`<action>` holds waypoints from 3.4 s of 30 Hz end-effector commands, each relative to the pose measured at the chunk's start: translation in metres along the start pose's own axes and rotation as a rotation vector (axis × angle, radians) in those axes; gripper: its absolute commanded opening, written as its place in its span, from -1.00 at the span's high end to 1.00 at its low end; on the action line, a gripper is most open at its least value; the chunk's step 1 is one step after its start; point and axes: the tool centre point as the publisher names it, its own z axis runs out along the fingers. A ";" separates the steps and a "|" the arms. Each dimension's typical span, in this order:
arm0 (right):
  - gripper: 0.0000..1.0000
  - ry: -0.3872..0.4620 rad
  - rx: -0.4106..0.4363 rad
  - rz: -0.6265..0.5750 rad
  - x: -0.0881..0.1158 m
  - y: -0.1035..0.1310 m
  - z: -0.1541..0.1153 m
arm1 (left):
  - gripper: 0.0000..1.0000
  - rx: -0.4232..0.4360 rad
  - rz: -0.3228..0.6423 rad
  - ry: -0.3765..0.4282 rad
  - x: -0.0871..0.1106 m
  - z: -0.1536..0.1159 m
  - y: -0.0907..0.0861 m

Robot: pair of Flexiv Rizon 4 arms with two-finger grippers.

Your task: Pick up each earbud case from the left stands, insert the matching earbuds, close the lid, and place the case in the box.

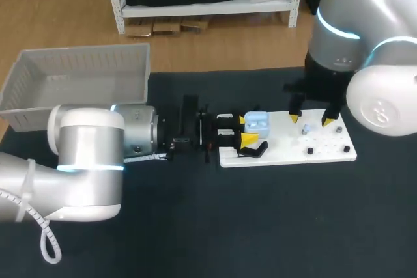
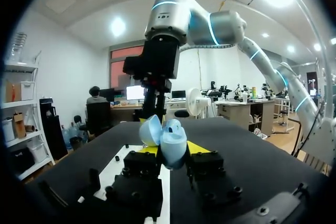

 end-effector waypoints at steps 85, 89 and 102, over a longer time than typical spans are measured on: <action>1.00 0.041 -0.015 0.031 -0.030 -0.013 0.072 | 1.00 -0.013 0.003 -0.002 0.000 0.001 -0.003; 1.00 0.042 -0.016 0.029 -0.030 -0.012 0.070 | 1.00 -0.013 0.003 -0.002 0.000 0.001 -0.003; 1.00 0.009 -0.001 0.018 -0.034 -0.018 0.034 | 1.00 -0.013 0.003 -0.002 0.000 0.001 -0.003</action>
